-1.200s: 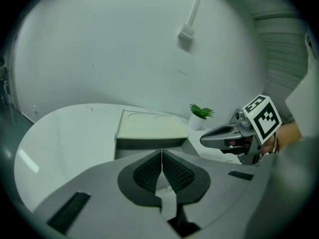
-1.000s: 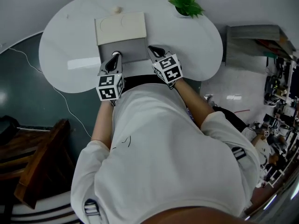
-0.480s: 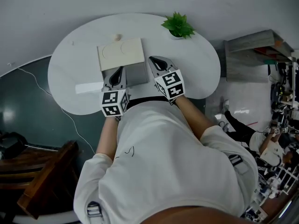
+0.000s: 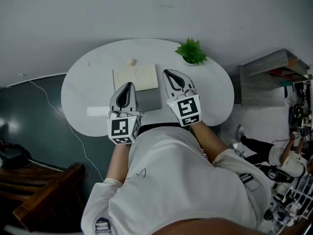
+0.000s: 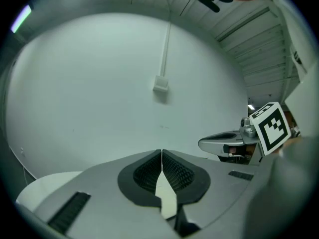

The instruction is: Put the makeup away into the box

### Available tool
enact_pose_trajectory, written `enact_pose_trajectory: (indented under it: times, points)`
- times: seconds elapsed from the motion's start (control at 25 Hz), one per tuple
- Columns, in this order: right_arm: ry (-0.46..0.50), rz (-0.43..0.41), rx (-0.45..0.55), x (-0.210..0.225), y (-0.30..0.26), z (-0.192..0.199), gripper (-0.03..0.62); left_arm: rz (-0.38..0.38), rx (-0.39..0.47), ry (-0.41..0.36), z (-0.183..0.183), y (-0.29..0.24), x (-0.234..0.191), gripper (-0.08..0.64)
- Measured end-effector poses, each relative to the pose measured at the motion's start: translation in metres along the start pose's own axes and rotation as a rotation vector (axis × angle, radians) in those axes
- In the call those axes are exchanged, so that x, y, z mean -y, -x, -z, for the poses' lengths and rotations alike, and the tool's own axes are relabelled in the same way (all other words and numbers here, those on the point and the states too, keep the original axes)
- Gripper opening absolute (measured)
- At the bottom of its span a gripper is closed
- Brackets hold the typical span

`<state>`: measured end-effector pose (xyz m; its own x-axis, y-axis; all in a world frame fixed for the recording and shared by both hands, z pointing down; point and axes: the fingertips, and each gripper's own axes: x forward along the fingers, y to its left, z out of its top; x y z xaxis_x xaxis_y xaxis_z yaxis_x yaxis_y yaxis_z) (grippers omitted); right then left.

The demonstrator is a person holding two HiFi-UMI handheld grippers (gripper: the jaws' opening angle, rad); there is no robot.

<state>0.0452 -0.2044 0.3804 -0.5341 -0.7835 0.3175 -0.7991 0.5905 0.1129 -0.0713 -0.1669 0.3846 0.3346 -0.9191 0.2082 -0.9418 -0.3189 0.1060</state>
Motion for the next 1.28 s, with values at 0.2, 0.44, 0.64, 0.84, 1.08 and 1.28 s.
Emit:
enact_pose_trajectory:
  times: [0.2,0.44,0.64,0.84,1.08,1.28]
  points:
    - [0.021,0.032,0.101,0.004,0.018,-0.036,-0.002,-0.046,0.072,-0.021,-0.032,0.017,-0.008,0.023]
    - [0.048,0.069,0.112,0.011,0.026,-0.04,-0.003,-0.074,0.089,-0.04,-0.04,0.026,-0.014,0.021]
    - [0.037,0.061,0.117,0.006,0.028,-0.04,-0.003,-0.066,0.089,-0.052,-0.039,0.029,-0.009,0.021]
    - [0.026,0.053,0.119,0.003,0.031,-0.04,-0.003,-0.068,0.091,-0.055,-0.039,0.032,-0.007,0.022]
    - [0.028,0.039,0.128,-0.006,0.031,-0.043,-0.003,-0.067,0.094,-0.06,-0.039,0.036,-0.006,0.023]
    - [0.026,0.025,0.127,-0.01,0.029,-0.044,-0.003,-0.071,0.093,-0.063,-0.039,0.037,-0.009,0.023]
